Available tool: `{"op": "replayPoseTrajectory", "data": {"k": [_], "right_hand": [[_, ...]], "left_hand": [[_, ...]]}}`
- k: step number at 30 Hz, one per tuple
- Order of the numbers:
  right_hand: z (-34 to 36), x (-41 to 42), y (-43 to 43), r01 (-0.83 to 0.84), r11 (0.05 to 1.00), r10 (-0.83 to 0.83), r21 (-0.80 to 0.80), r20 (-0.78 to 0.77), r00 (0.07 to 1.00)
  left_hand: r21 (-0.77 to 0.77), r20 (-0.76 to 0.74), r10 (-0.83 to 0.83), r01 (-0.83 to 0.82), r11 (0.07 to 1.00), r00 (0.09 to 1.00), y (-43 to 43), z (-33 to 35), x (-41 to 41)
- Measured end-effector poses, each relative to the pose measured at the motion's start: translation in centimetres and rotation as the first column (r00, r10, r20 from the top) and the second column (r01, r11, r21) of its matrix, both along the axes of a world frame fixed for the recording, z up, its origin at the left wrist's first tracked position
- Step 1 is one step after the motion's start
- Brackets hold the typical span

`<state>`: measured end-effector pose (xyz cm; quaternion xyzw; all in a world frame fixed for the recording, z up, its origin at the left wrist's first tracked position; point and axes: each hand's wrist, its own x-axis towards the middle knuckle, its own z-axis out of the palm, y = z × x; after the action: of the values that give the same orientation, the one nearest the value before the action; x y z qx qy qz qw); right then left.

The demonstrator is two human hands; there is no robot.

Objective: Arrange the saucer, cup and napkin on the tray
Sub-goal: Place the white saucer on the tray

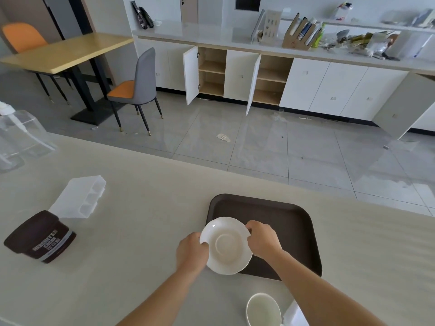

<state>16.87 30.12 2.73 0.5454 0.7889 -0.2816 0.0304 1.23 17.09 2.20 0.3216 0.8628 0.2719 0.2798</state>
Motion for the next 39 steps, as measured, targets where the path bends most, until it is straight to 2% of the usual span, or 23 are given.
{"op": "replayPoseTrajectory", "data": {"k": [11, 26, 33, 39], "right_hand": [[-1.7, -0.2, 3.1, -0.014, 1.0, 0.014, -0.025, 0.035, 0.999], [-3.5, 0.0, 3.3, 0.006, 1.0, -0.006, -0.028, 0.017, 1.0], [-3.6, 0.4, 2.9, 0.073, 0.995, -0.077, -0.063, -0.077, 0.994], [-3.3, 2.3, 2.1, 0.153, 0.974, -0.186, -0.169, -0.194, 0.963]], "left_hand": [[-0.043, 0.027, -0.02, 0.021, 0.999, 0.999, 2.1, -0.6, 0.8], [-0.037, 0.036, 0.049, -0.047, 0.998, 0.998, 1.7, -0.7, 1.5], [-0.002, 0.184, 0.193, -0.196, 0.981, 0.964, 1.4, -0.4, 2.1], [0.089, 0.187, 0.122, -0.14, 0.986, 0.975, -0.1, 0.2, 1.8]]}}
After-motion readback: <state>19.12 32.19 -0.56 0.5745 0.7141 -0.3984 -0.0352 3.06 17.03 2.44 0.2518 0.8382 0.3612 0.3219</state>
